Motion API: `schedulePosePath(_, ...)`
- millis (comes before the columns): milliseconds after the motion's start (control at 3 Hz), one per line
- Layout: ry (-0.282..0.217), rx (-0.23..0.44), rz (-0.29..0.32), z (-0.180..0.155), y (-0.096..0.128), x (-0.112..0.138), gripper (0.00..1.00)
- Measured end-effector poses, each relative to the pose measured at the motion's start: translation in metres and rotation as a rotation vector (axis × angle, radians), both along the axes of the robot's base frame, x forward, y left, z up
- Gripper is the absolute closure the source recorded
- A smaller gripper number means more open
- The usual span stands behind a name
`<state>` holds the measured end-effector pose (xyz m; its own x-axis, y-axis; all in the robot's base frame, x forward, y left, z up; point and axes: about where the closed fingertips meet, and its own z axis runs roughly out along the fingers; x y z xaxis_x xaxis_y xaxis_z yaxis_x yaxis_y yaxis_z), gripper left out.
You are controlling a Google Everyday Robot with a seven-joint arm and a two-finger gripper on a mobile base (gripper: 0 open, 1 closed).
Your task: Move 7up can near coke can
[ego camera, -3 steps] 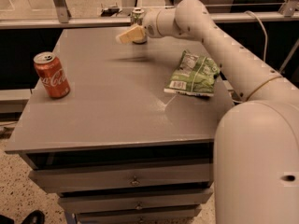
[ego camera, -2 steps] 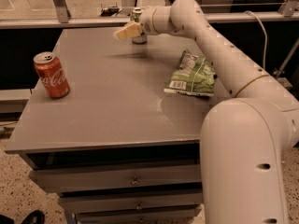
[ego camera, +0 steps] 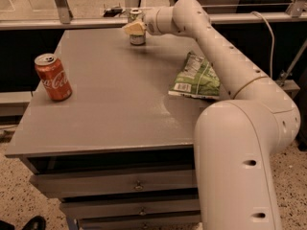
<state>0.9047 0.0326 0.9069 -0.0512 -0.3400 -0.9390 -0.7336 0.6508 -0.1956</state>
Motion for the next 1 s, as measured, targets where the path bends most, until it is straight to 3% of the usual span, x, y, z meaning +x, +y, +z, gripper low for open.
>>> schedulePosePath(333,0.009,0.002,-0.01,-0.004,-0.009,0.0,0.61)
schedulePosePath(667,-0.003,0.017,0.021,0.009,-0.011,-0.013,0.83)
schedulePosePath(1000,-0.033,0.037,0.108,0.031,-0.002,-0.04,1.0)
